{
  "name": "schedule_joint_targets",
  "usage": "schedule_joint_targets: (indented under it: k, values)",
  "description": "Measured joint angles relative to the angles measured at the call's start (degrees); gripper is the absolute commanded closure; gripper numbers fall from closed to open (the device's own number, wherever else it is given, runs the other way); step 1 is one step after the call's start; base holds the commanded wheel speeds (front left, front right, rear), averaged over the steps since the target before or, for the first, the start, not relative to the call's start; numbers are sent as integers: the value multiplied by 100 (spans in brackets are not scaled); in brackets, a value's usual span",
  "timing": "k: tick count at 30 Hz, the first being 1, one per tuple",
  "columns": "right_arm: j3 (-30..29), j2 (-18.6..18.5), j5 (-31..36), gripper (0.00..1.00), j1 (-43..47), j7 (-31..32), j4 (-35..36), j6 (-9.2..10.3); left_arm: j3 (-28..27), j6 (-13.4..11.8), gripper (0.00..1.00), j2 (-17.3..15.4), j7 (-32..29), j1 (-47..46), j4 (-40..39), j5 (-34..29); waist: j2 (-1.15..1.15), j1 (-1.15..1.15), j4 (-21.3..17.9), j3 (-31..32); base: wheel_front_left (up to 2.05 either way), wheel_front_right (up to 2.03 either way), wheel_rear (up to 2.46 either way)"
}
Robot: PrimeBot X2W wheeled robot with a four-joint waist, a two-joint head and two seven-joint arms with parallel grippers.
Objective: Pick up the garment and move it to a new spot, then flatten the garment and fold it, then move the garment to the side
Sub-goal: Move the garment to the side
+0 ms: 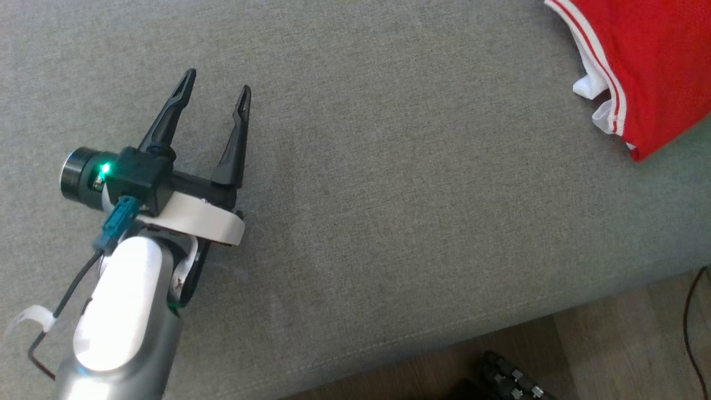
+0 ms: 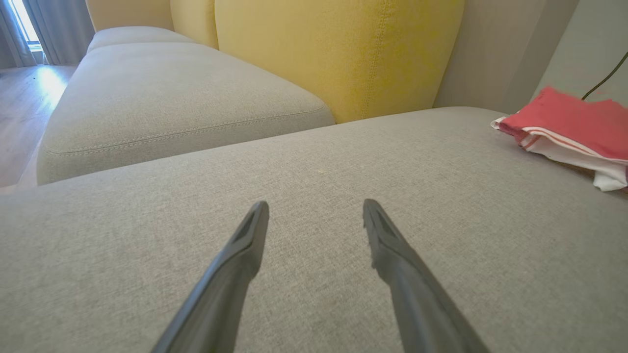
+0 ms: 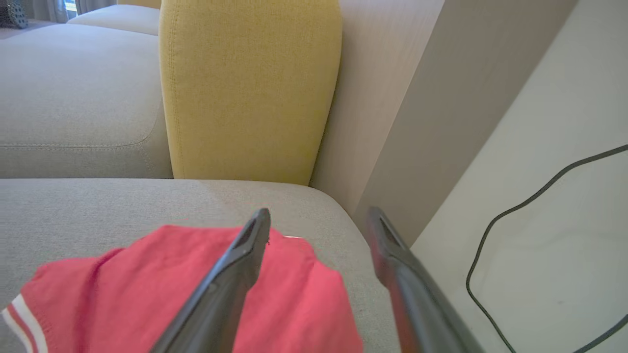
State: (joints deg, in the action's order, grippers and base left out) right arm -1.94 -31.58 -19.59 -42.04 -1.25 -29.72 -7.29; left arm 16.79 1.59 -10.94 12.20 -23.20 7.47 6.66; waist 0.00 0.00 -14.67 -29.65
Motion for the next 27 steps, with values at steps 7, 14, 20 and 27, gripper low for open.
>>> schedule_joint_targets:
  k: [7, 14, 20, 27]
  values:
    - [-407, 606, 51, 0, 542, -282, 584, 0, -2, -18, 0, -23, 9, 66, 14, 74, 0, 0, 30, 220, 0, 0, 0]
    - [-535, 1624, 242, 0, 1725, -491, 1630, 0, -78, -189, 0, 4, 74, 402, 70, 238, 0, 0, 94, 630, 0, 0, 0]
    - [-371, 2140, 341, 0, 2329, -644, 2208, 0, -107, -261, 0, 44, 113, 523, 107, 345, 0, 0, 239, 869, 0, 0, 0]
    - [-104, 2507, 684, 0, 2693, -635, 2639, 0, -211, -371, 0, 153, 159, 741, 192, 511, 0, 0, 579, 1137, 0, 0, 0]
